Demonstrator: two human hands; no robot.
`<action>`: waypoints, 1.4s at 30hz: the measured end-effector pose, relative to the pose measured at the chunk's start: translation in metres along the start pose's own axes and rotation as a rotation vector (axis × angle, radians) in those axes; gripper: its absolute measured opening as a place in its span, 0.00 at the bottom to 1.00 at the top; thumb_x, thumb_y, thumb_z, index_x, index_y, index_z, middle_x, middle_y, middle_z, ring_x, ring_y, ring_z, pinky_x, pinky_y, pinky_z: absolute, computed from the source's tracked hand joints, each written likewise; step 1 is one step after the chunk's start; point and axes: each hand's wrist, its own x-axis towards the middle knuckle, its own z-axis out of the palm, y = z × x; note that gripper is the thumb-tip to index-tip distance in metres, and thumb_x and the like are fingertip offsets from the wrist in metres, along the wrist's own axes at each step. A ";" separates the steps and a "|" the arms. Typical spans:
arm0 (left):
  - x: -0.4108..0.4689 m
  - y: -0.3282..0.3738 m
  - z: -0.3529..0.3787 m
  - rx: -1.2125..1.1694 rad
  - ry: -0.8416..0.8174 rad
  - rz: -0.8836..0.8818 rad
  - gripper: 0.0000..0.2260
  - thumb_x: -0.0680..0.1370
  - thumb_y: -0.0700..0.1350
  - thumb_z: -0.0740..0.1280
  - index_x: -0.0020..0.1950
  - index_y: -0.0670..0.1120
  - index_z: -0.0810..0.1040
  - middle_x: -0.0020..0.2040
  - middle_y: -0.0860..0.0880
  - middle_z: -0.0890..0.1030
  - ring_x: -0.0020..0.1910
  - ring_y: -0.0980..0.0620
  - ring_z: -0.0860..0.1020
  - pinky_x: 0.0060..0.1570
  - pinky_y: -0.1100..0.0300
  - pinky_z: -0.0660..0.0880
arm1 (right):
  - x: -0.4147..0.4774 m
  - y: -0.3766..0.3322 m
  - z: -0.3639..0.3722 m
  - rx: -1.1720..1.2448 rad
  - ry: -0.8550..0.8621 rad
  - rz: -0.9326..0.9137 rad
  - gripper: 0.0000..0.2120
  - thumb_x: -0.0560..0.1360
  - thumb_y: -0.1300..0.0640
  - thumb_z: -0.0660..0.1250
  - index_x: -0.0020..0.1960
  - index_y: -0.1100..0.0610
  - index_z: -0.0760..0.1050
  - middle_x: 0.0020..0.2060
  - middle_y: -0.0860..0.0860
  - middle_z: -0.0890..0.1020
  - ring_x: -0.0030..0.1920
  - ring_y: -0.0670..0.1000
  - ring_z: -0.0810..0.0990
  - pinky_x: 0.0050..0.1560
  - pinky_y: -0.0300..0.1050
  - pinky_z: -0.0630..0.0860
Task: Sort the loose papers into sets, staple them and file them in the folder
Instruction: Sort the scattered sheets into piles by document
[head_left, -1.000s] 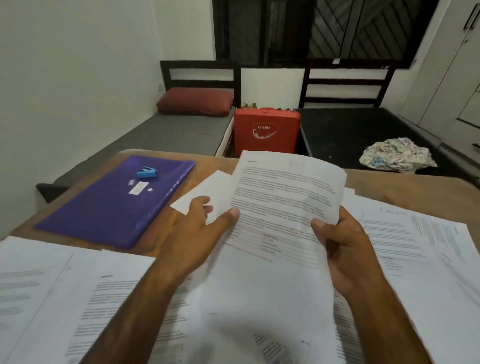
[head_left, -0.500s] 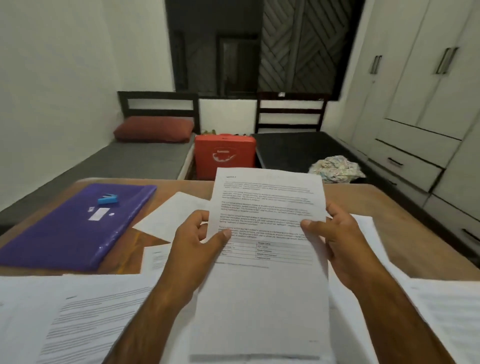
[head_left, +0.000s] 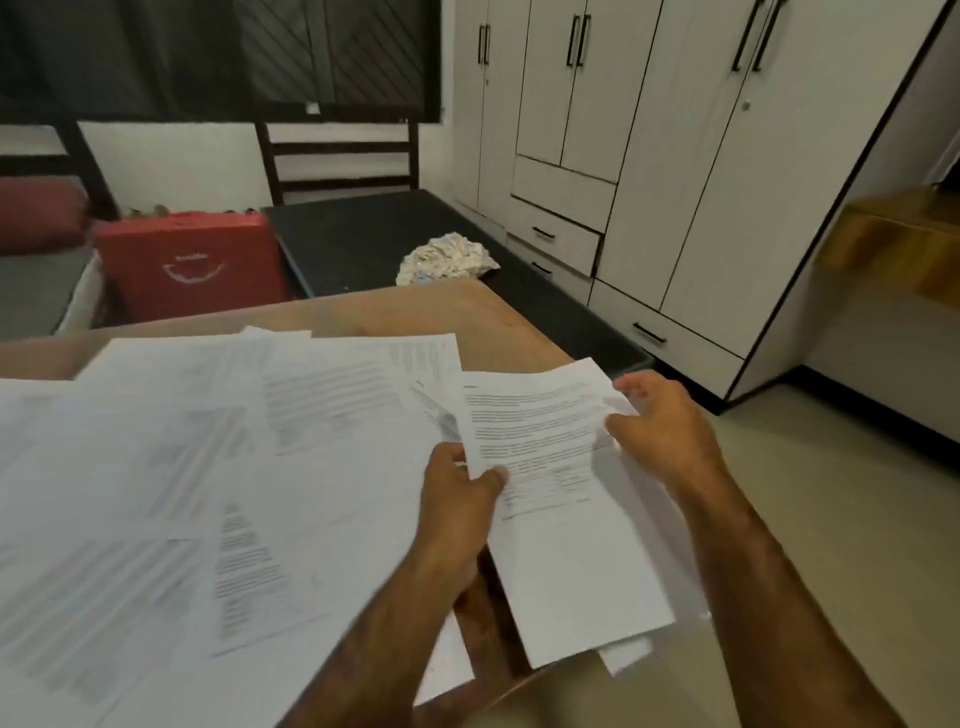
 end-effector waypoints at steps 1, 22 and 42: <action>0.001 -0.006 0.014 0.002 -0.023 -0.021 0.12 0.79 0.36 0.71 0.60 0.46 0.76 0.56 0.49 0.85 0.54 0.49 0.84 0.58 0.49 0.82 | 0.004 0.009 -0.003 -0.066 -0.017 0.001 0.17 0.79 0.55 0.72 0.66 0.49 0.75 0.57 0.48 0.77 0.52 0.51 0.77 0.52 0.49 0.77; 0.036 0.016 -0.145 1.323 0.405 0.314 0.13 0.81 0.49 0.63 0.63 0.46 0.79 0.62 0.46 0.77 0.61 0.44 0.74 0.60 0.47 0.74 | -0.016 -0.090 0.163 -0.204 -0.264 -0.373 0.21 0.80 0.41 0.67 0.69 0.50 0.77 0.70 0.51 0.77 0.69 0.56 0.75 0.72 0.57 0.70; 0.057 -0.012 -0.207 1.281 0.356 0.212 0.33 0.79 0.69 0.58 0.77 0.51 0.63 0.77 0.50 0.64 0.74 0.48 0.62 0.70 0.47 0.61 | -0.035 -0.106 0.240 -0.401 -0.201 -0.335 0.31 0.85 0.39 0.52 0.84 0.52 0.56 0.84 0.52 0.55 0.84 0.56 0.53 0.82 0.55 0.48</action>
